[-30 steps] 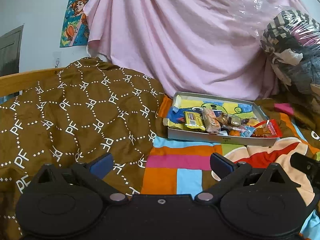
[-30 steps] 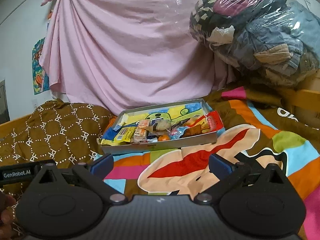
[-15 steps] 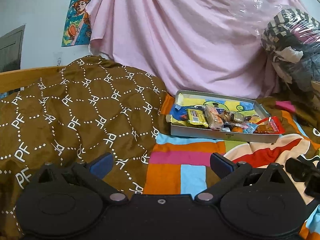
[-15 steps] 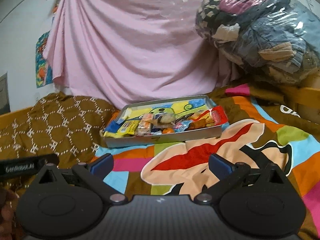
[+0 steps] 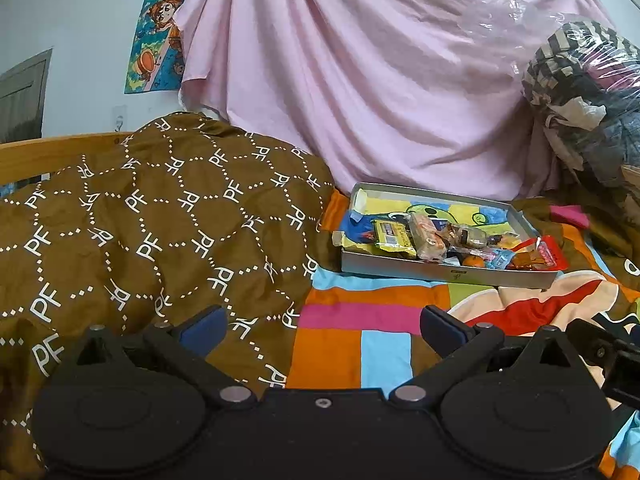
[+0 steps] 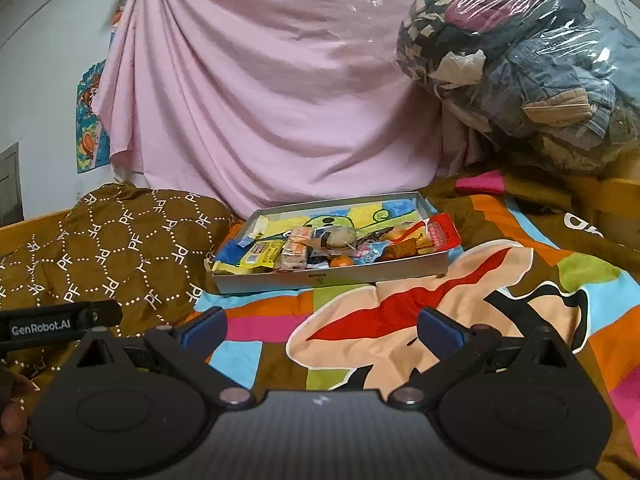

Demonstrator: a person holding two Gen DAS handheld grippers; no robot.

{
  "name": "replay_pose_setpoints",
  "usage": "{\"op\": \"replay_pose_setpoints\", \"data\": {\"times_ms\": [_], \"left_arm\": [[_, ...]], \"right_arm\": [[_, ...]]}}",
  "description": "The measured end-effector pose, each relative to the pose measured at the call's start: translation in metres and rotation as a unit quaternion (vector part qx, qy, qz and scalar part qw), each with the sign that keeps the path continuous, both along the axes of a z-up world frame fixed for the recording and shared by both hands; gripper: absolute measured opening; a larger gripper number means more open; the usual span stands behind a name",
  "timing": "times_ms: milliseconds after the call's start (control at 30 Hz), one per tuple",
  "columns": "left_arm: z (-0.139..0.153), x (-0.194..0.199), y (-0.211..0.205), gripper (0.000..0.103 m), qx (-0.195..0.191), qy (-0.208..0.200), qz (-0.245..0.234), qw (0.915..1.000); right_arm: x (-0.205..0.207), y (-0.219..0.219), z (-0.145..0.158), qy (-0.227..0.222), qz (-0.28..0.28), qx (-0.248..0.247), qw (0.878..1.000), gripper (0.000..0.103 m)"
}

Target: Organize snacks

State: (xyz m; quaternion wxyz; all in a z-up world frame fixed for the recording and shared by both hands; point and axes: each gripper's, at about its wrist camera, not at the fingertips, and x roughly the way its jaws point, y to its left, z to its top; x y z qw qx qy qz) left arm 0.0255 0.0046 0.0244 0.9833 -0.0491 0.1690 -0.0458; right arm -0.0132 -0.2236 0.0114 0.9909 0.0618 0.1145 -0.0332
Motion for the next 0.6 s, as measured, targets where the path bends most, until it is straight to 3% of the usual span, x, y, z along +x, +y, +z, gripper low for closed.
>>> {"op": "replay_pose_setpoints", "data": {"times_ms": [600], "left_arm": [[-0.0006, -0.0015, -0.0015, 0.102, 0.002, -0.001, -0.009, 1.0]], "right_arm": [[0.0017, -0.0021, -0.001, 0.004, -0.009, 0.008, 1.0, 0.103]]}}
